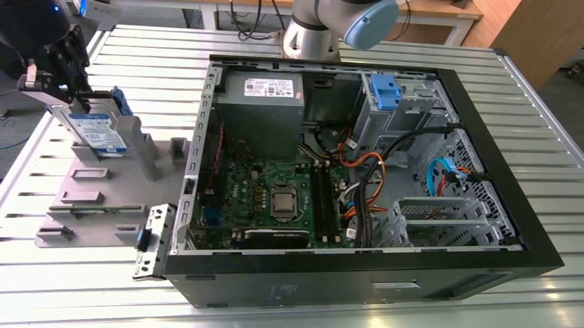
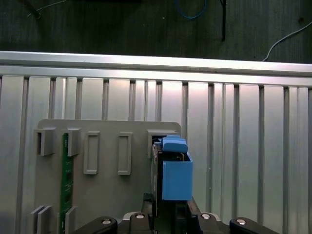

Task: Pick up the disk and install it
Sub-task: 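Pick up the disk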

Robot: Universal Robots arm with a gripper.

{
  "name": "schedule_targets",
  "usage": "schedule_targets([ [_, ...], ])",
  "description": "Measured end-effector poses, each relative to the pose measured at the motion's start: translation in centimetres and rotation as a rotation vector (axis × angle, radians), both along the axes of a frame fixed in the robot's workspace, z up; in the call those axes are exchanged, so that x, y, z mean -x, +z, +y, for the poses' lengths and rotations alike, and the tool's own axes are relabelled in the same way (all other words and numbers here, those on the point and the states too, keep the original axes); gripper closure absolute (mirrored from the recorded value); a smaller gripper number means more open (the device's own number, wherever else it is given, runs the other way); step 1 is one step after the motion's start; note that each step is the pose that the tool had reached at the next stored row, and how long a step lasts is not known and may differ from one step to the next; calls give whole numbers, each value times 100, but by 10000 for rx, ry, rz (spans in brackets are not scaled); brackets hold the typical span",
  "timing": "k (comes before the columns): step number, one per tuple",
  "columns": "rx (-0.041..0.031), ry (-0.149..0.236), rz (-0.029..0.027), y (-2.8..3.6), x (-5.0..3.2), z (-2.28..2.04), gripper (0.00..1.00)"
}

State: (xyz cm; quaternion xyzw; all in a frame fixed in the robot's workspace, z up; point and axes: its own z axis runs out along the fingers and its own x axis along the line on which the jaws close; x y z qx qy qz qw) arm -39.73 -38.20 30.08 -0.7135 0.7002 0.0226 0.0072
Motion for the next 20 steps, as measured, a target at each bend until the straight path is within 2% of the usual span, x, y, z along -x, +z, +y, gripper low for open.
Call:
schedule_targets([
  [20,2,2,-2,-2,22,1,65],
])
